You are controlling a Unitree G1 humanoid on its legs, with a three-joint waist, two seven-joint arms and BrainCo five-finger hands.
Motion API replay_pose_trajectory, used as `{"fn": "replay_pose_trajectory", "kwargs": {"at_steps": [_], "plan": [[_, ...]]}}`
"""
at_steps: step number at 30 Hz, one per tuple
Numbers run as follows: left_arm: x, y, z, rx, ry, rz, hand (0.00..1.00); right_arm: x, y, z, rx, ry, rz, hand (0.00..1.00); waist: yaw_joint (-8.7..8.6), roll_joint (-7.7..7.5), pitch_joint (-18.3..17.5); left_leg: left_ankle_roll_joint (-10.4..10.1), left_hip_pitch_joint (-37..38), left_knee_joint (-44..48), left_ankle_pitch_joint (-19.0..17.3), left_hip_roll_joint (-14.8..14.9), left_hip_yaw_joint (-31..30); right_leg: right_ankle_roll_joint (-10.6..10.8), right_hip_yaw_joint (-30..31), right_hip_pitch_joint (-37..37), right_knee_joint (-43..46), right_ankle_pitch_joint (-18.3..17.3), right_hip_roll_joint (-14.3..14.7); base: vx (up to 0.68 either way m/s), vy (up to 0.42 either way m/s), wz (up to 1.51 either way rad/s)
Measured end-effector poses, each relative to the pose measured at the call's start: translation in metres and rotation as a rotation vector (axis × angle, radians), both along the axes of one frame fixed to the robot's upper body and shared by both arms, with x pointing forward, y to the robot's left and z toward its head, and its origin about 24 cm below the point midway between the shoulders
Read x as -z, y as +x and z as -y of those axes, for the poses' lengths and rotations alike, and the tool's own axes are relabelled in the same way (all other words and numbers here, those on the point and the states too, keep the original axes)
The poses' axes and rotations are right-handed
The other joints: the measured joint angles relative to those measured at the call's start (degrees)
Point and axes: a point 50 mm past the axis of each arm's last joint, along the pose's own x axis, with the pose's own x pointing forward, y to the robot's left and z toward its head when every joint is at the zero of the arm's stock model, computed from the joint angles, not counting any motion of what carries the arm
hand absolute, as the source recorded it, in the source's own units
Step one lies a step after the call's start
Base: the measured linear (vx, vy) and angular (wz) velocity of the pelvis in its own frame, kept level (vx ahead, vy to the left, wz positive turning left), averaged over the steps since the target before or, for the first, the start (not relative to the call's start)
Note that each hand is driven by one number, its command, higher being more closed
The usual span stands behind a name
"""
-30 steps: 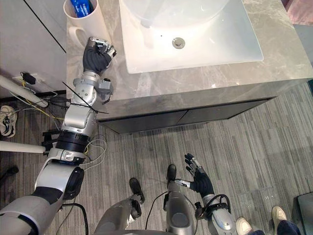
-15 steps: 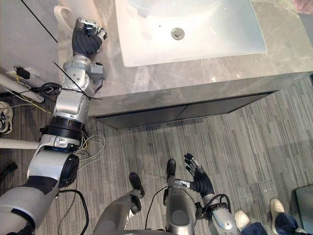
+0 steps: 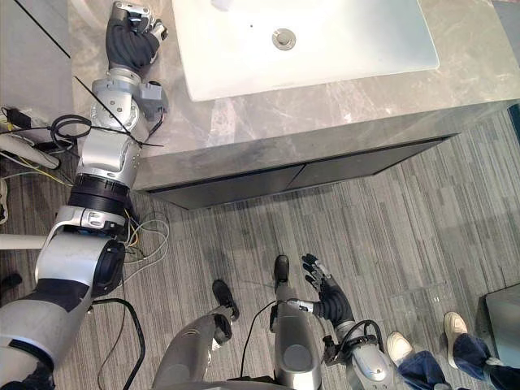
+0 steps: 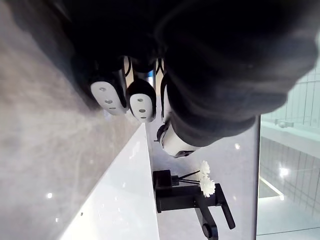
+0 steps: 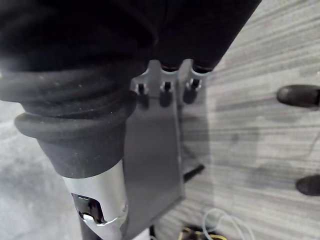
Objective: Organize washtable
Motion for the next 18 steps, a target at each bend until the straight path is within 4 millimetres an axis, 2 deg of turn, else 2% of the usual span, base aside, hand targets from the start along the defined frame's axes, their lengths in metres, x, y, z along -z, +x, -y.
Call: {"fn": "replay_pose_trajectory", "kwargs": {"at_steps": [14, 18], "plan": [[-0.026, 0.003, -0.009, -0.043, 0.013, 0.030, 1.00, -0.010, 0.002, 0.000, -0.001, 0.015, 0.053, 0.00, -1.24, -0.09, 1.8, -0.3, -0.7, 1.5, -0.8, 0.7, 0.1, 0.0, 0.4, -0.2, 0.0, 0.0, 0.4, 0.00, 0.003, -0.01], [-0.027, 0.002, -0.007, -0.040, 0.016, 0.033, 1.00, -0.010, 0.002, 0.001, -0.005, 0.008, 0.053, 0.00, -1.28, -0.06, 1.9, -0.3, -0.7, 1.5, -0.8, 0.7, 0.1, 0.0, 0.3, -0.2, 0.0, 0.0, 0.5, 0.00, 0.000, 0.00]]}}
